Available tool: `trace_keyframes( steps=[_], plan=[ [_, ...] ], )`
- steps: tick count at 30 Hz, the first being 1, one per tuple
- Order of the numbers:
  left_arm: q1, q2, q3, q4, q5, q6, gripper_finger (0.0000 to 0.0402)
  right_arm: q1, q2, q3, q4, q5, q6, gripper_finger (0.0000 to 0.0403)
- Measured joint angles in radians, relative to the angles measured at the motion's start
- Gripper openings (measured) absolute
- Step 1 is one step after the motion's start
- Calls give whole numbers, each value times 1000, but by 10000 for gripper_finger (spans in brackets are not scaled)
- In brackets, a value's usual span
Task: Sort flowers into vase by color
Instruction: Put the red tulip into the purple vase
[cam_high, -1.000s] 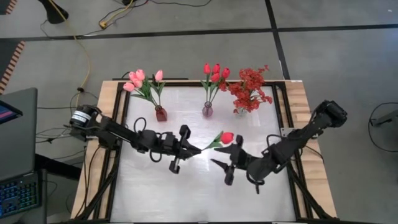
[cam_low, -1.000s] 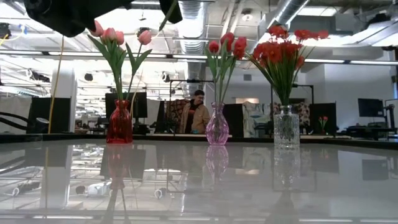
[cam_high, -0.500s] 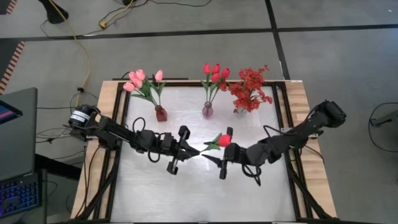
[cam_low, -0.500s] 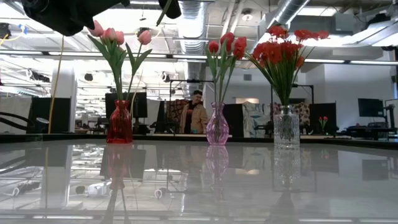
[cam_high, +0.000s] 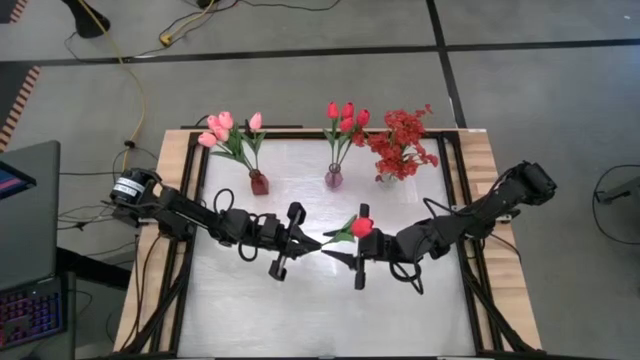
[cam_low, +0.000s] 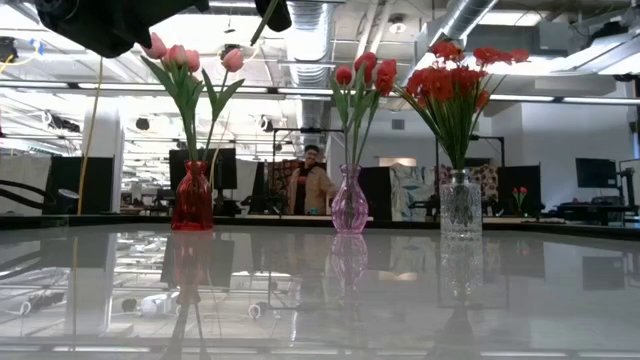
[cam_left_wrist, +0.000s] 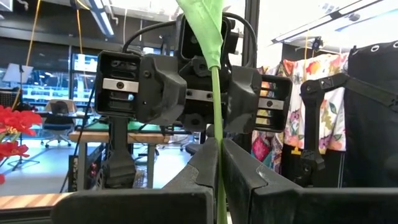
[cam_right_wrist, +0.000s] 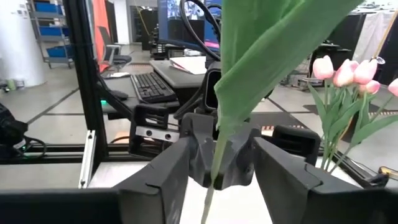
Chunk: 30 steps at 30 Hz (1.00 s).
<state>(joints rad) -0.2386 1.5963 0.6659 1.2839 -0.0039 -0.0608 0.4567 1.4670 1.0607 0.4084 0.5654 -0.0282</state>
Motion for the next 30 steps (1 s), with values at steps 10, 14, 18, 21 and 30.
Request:
trace_keyframes(
  steps=[10,14,18,21,30],
  plan=[
    [1,0,0,0,-10,-1,0,-14,0,0,0,8,0,45],
    [1,0,0,-17,-33,1,0,-14,0,0,-10,34,12,20],
    [5,0,0,-78,-86,36,20,-21,-1,14,-99,90,74,23],
    [14,-23,0,-163,-112,49,53,-36,-1,48,-216,113,129,21],
    [26,-263,1,-772,-400,21,143,-131,-3,61,-319,279,152,22]
  ],
)
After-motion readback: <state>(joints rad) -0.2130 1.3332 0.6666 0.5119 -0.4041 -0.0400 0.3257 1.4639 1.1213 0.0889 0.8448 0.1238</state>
